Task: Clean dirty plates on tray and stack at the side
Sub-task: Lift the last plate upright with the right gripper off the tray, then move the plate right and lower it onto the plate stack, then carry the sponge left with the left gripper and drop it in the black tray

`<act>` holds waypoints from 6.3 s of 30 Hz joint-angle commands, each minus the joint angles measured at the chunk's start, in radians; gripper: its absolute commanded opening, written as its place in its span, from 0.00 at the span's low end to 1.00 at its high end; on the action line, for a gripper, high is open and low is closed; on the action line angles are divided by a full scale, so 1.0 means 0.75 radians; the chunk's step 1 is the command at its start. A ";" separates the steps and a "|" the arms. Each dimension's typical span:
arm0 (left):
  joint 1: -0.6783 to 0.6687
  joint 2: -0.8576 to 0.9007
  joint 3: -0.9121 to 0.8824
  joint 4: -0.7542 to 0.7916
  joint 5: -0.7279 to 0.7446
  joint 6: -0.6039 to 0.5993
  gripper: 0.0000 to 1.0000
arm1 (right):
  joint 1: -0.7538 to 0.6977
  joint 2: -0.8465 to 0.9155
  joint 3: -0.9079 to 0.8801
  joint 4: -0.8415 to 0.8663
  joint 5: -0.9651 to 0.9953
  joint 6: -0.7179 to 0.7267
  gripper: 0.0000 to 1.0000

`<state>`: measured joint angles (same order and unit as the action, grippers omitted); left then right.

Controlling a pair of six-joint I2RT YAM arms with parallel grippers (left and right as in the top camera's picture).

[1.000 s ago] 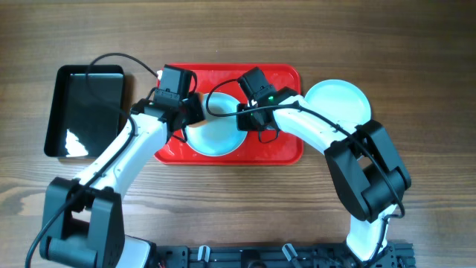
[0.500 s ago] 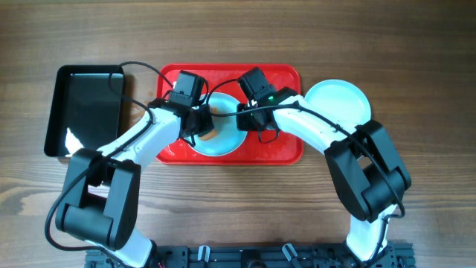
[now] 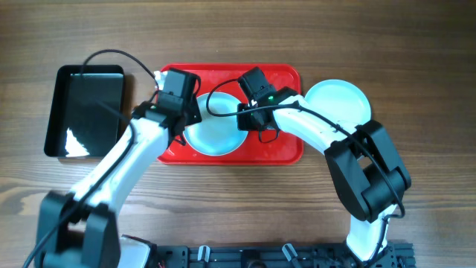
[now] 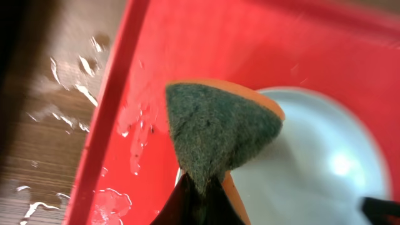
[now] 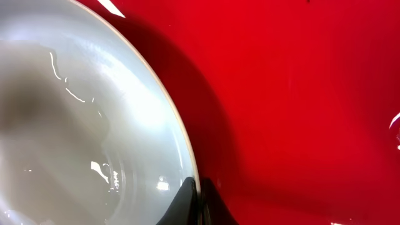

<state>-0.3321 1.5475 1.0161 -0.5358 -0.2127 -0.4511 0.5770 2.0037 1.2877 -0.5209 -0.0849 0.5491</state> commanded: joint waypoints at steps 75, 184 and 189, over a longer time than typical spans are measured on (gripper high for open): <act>0.004 -0.105 -0.011 -0.141 0.054 0.001 0.04 | -0.107 -0.521 0.028 -0.428 0.600 0.430 0.04; 0.649 -0.450 -0.011 -0.081 0.572 0.137 1.00 | 0.212 -0.801 -0.244 -0.089 -0.085 0.141 1.00; 0.649 -0.450 -0.011 -0.081 0.572 0.137 1.00 | 0.212 -0.801 -0.244 -0.138 -0.046 0.134 1.00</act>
<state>0.1577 1.2106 1.0088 -0.5968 0.2005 -0.3534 0.7345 1.4117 1.1046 -0.5934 -0.1711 0.6506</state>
